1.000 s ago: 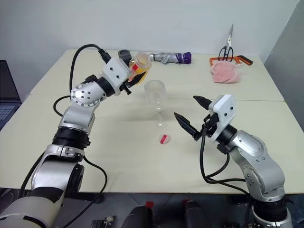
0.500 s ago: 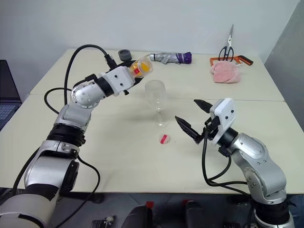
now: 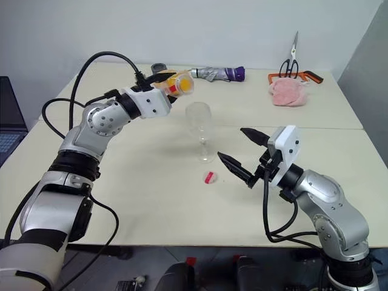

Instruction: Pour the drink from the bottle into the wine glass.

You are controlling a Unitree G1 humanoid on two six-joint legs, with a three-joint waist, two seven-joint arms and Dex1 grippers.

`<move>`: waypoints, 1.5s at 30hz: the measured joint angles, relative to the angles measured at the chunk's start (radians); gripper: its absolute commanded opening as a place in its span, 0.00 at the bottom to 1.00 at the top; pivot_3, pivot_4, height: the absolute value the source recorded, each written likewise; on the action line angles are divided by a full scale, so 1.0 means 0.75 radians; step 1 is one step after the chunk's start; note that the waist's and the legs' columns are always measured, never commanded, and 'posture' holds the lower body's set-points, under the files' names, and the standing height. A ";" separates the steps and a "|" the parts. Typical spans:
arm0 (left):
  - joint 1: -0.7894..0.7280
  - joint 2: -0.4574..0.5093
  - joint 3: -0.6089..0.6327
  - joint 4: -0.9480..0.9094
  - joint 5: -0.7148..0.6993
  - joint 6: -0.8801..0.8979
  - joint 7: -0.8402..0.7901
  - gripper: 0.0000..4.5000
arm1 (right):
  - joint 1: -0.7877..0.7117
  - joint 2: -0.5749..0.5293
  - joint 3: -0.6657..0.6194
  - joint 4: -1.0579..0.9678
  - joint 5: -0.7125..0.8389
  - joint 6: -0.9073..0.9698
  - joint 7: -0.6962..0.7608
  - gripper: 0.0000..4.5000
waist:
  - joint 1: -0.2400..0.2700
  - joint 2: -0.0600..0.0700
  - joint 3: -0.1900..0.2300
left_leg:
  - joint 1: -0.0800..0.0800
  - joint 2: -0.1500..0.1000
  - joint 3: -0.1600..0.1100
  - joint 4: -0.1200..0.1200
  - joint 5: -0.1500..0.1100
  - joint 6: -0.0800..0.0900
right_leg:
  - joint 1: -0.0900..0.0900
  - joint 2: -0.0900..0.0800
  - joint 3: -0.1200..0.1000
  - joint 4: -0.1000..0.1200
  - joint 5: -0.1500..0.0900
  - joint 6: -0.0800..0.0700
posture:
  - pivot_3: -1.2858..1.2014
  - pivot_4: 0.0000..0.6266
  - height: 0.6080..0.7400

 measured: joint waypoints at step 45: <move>-0.158 0.054 -0.173 0.174 0.300 -0.195 0.336 0.37 | 0.019 -0.004 0.042 -0.018 0.010 0.017 0.003 1.00 | 0.000 0.000 0.000 | 0.001 -0.001 0.000 0.001 0.000 0.000 | 0.000 0.000 0.000 0.003 0.000 0.000 | 0.52 0.24 1.00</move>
